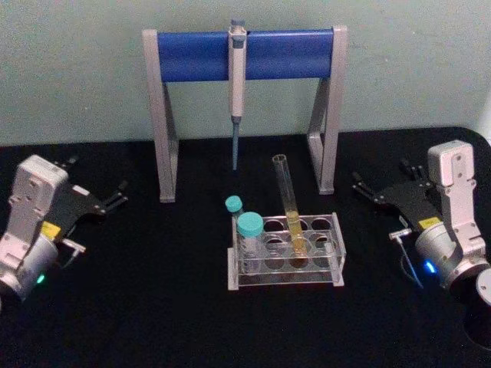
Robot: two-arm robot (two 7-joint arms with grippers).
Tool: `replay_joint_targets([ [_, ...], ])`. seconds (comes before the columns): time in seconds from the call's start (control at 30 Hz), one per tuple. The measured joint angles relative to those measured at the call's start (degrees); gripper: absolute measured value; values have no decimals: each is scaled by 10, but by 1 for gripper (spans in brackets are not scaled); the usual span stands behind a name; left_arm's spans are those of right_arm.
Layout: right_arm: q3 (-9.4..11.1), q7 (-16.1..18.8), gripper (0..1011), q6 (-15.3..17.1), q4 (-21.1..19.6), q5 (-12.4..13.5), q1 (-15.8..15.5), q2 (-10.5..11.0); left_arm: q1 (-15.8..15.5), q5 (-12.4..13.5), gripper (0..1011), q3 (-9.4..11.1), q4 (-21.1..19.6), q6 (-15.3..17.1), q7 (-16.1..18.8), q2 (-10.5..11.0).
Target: Pick up the test tube from the test tube rack, shake it, then place it back into the test tube rack.
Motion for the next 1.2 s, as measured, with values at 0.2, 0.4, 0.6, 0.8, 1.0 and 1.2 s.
replay_joint_targets([
  [0.2, 6, 4, 1000, 7, 7, 0, -2, -5, 0, 0, 1001, 0, 0, 0, 0, 0],
  [0.4, 5, 4, 1000, 7, 6, 0, -2, -4, 0, 0, 1001, 0, 0, 0, 0, 0],
  [0.6, 4, 4, 1000, 6, 6, 0, -2, -4, 0, 0, 1001, 0, 0, 0, 0, 0],
  [0.8, 4, 4, 1000, 6, 6, 0, -1, -4, 0, 0, 1001, 0, 0, 0, 0, 0],
  [1.0, 3, 4, 1000, 6, 5, 0, -1, -3, 0, 0, 1001, 0, 0, 0, 0, 0],
  [1.2, 3, 4, 1000, 5, 5, 0, -1, -3, 0, 0, 1001, 0, 0, 0, 0, 0],
])
